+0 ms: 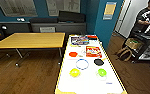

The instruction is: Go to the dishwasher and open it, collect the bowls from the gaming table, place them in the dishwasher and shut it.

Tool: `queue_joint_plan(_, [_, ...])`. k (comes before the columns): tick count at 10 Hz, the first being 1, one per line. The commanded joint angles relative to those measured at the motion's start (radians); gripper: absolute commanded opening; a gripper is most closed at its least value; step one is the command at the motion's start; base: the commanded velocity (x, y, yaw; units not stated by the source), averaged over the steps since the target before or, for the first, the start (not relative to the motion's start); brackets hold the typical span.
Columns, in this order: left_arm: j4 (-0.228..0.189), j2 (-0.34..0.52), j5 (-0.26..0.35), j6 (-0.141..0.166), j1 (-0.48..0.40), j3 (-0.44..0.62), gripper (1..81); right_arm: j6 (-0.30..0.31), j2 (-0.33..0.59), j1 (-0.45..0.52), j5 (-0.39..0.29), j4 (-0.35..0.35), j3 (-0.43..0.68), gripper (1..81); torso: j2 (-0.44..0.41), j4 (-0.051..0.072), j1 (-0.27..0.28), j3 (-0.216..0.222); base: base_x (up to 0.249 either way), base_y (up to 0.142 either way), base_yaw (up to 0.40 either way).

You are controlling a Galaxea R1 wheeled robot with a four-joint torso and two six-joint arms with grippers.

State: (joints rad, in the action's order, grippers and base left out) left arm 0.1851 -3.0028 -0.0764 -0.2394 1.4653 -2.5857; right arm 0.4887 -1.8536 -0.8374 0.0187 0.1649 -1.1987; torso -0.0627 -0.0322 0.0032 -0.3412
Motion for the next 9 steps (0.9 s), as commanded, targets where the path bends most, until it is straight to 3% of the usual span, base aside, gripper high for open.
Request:
queue_joint_plan(1, [0.005,0.0,0.07,-0.003,-0.019,0.01,81.1,0.151,0.107,0.321,-0.293,0.001,0.015,81.1,0.0,0.0,0.0,0.0,0.0,0.0,0.0])
queue_joint_plan(6, [0.007,0.004,0.07,-0.003,-0.021,0.01,81.1,0.163,0.127,0.465,-0.404,-0.03,-0.139,81.1,0.0,0.0,0.0,-0.067,0.0,0.0,0.0])
queue_joint_plan(9, [0.005,0.001,0.072,-0.003,-0.026,0.01,81.1,0.163,0.144,0.575,-0.422,-0.064,-0.146,81.1,0.001,0.0,0.001,-0.061,0.0,0.0,0.0])
